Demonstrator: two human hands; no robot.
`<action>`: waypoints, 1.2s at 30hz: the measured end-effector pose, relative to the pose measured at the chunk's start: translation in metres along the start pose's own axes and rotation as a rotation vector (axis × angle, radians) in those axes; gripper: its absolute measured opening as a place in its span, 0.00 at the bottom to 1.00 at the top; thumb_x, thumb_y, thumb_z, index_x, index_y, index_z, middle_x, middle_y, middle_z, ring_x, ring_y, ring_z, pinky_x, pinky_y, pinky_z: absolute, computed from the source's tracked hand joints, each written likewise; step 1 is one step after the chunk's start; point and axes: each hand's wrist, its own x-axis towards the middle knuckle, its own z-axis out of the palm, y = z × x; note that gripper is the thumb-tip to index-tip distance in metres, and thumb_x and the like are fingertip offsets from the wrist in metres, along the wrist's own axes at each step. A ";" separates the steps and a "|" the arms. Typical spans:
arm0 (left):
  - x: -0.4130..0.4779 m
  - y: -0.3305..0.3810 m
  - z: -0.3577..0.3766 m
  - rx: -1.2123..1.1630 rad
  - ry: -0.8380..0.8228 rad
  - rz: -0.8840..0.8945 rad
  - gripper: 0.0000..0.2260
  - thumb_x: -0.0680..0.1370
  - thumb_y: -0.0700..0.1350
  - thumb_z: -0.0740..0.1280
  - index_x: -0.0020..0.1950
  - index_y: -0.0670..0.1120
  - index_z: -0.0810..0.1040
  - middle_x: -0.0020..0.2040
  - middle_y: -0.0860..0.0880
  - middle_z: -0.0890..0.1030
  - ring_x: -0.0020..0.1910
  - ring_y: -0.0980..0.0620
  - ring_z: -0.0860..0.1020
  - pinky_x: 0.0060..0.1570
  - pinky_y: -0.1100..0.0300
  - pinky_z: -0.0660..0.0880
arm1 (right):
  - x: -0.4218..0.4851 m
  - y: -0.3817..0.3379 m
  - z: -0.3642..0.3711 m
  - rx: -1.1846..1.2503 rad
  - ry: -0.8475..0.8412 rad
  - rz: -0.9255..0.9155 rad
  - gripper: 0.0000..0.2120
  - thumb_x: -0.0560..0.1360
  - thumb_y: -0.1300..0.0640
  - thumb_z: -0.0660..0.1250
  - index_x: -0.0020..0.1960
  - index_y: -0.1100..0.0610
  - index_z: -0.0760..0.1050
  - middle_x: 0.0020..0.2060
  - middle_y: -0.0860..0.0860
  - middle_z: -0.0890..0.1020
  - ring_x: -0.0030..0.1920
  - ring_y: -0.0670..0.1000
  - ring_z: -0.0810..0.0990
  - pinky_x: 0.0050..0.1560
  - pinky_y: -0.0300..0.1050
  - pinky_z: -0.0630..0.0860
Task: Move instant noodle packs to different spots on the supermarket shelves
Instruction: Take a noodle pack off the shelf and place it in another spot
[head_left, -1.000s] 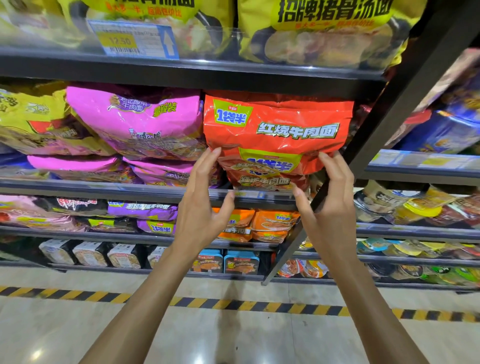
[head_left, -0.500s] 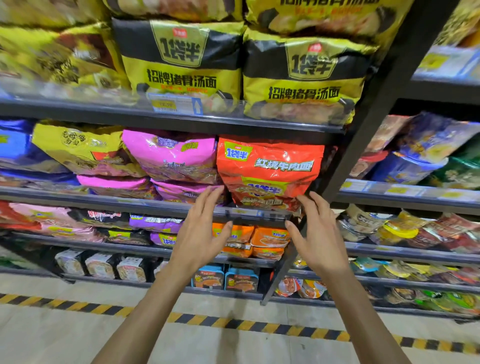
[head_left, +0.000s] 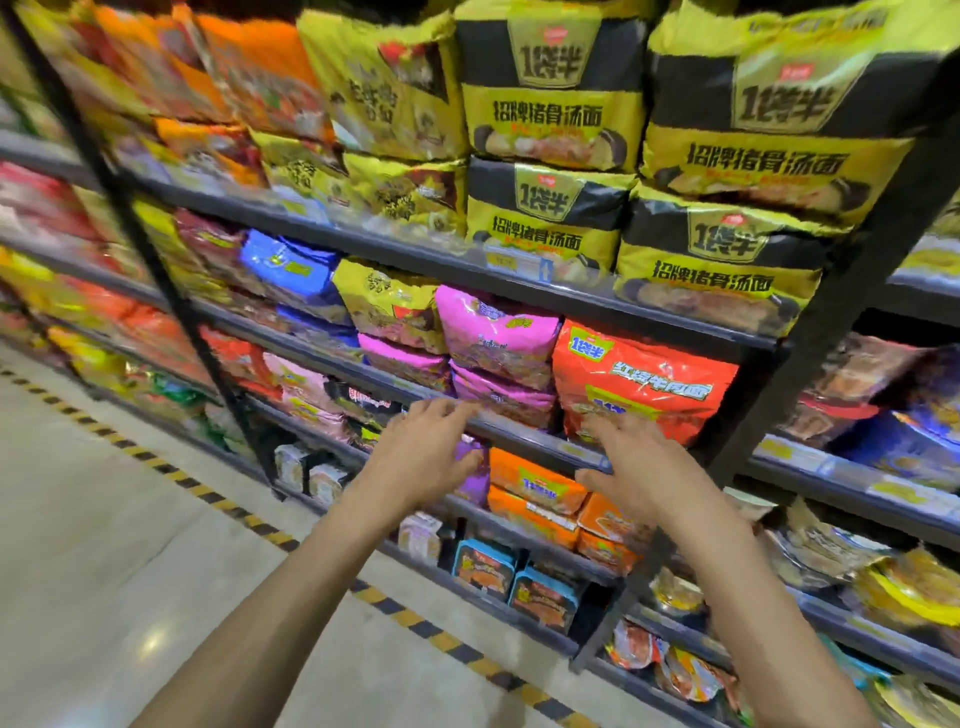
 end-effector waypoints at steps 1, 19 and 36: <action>-0.009 -0.005 -0.007 0.020 -0.022 -0.020 0.26 0.83 0.58 0.62 0.79 0.50 0.63 0.73 0.45 0.72 0.73 0.42 0.69 0.67 0.45 0.72 | 0.001 -0.008 -0.004 0.003 -0.037 -0.019 0.31 0.79 0.42 0.65 0.78 0.49 0.59 0.75 0.53 0.64 0.74 0.58 0.64 0.68 0.57 0.70; -0.135 -0.180 -0.075 0.046 -0.088 -0.272 0.26 0.82 0.62 0.61 0.78 0.54 0.64 0.72 0.47 0.75 0.69 0.42 0.74 0.61 0.45 0.76 | 0.028 -0.234 -0.038 -0.088 -0.097 -0.321 0.32 0.79 0.40 0.64 0.77 0.52 0.62 0.72 0.57 0.67 0.70 0.61 0.68 0.66 0.58 0.71; -0.221 -0.413 -0.129 0.045 -0.056 -0.379 0.25 0.83 0.60 0.61 0.76 0.51 0.66 0.69 0.46 0.76 0.69 0.42 0.73 0.59 0.45 0.77 | 0.071 -0.517 -0.039 -0.112 -0.091 -0.476 0.30 0.79 0.41 0.63 0.78 0.48 0.60 0.74 0.55 0.64 0.72 0.59 0.66 0.67 0.57 0.71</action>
